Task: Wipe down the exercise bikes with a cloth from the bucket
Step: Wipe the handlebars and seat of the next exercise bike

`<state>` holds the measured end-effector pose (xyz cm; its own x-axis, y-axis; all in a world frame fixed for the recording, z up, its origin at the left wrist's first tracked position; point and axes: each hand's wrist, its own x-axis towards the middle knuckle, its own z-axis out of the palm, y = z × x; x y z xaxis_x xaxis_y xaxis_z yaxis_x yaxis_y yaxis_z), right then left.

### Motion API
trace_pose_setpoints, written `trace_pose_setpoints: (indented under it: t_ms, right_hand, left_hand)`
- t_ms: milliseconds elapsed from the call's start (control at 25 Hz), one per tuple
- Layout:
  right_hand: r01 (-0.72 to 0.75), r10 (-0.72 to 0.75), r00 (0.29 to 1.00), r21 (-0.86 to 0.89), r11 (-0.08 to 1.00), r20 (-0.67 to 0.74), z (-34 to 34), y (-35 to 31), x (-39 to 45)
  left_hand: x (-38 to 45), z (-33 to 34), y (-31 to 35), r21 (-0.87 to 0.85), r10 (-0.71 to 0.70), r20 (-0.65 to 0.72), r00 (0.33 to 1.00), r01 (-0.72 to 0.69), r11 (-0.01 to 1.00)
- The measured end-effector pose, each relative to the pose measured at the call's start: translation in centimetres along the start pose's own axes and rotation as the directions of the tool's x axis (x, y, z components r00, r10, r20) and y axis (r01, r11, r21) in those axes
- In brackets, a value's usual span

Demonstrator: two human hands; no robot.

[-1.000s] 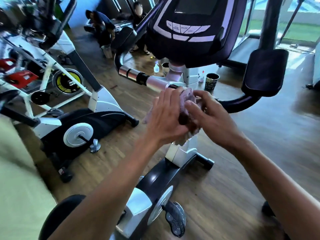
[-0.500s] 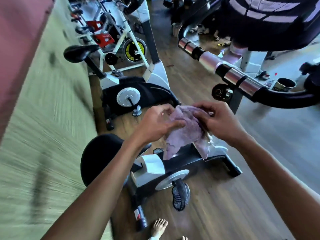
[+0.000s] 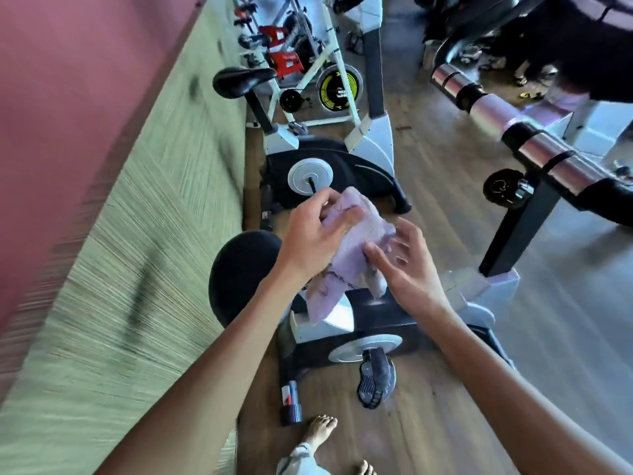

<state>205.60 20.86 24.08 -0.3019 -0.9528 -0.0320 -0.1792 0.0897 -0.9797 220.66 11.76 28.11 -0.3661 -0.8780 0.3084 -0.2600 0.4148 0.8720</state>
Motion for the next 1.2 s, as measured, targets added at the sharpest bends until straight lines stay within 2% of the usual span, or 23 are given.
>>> trace_pose_setpoints:
  t_ms: [40,160,240,400,440,480,560,600,640,720,800,880,920,1000,1080,1120,1200]
  right_hand:
    - [-0.008,0.008,0.999,0.005,1.000,-0.033,1.1,0.1,-0.4]
    - [-0.078,0.062,0.995,0.224,0.972,0.077,2.9,0.2,-0.6]
    - [-0.059,0.030,0.993,0.267,0.962,0.112,3.2,0.3,0.1]
    - [-0.001,-0.040,0.985,0.238,0.971,0.168,2.1,-0.6,1.6]
    - [-0.011,-0.025,0.989,0.237,0.971,0.146,1.9,-0.7,1.8]
    - [-0.040,0.022,0.996,0.196,0.980,0.092,1.9,-0.7,1.8]
    - [-0.147,0.144,0.987,-0.038,0.988,-0.078,2.2,0.1,1.3]
    - [-0.215,0.203,0.973,-0.116,0.970,-0.111,2.5,0.6,0.8]
    - [-0.280,0.273,0.959,-0.102,0.955,-0.071,3.0,0.9,0.4]
    - [-0.422,0.407,0.905,0.155,0.893,0.123,3.9,0.7,0.4]
    - [-0.469,0.379,0.880,0.404,0.786,0.285,4.9,-0.1,1.2]
    - [-0.387,0.297,0.920,0.473,0.792,0.254,6.5,-0.5,2.1]
    - [-0.328,0.270,0.944,0.437,0.838,0.190,7.4,-0.3,2.7]
    - [-0.212,0.186,0.975,0.267,0.940,0.120,9.0,0.1,3.8]
    - [-0.001,0.013,0.990,-0.085,0.996,0.142,10.7,-0.4,5.7]
    - [0.101,-0.053,0.982,-0.263,0.960,0.182,11.6,-0.3,6.9]
    - [0.216,-0.069,0.951,-0.487,0.847,0.302,14.2,0.5,9.5]
  left_hand:
    - [-0.4,-0.2,-0.2,-0.008,-0.026,-0.050,0.998,0.026,1.000]
    - [-0.9,-0.4,-0.6,-0.033,-0.075,-0.064,0.995,0.073,0.997]
    - [-0.8,-1.1,-1.2,0.003,-0.100,-0.066,0.993,0.101,0.995]
    - [-0.4,-3.6,-1.5,-0.148,-0.233,0.170,0.958,0.258,0.955]
    - [-0.3,-3.8,-1.5,-0.147,-0.248,0.155,0.956,0.270,0.952]
    - [-0.2,-3.6,-1.6,-0.119,-0.257,0.085,0.963,0.266,0.957]
    - [-0.4,-2.9,-1.9,-0.040,-0.262,-0.120,0.958,0.259,0.965]
    - [-0.8,-2.5,-1.9,-0.025,-0.269,-0.205,0.941,0.269,0.963]
    - [-1.4,-2.1,-2.0,-0.035,-0.279,-0.264,0.923,0.280,0.959]
    - [-2.6,-1.3,-2.2,-0.129,-0.347,-0.308,0.886,0.322,0.938]
    - [-3.8,-0.6,-2.8,-0.310,-0.473,-0.298,0.829,0.384,0.870]
    - [-4.7,-0.4,-3.5,-0.495,-0.603,-0.291,0.743,0.422,0.760]
    - [-4.9,-0.7,-4.1,-0.528,-0.651,-0.281,0.706,0.453,0.719]
    - [-5.2,-2.1,-5.6,-0.491,-0.739,-0.167,0.652,0.595,0.636]
    - [-5.4,-4.2,-7.7,-0.309,-0.787,-0.039,0.615,0.742,0.595]
    - [-5.4,-5.5,-8.9,-0.203,-0.789,-0.054,0.611,0.767,0.608]
    - [-5.1,-8.1,-11.9,-0.078,-0.738,-0.216,0.639,0.742,0.666]
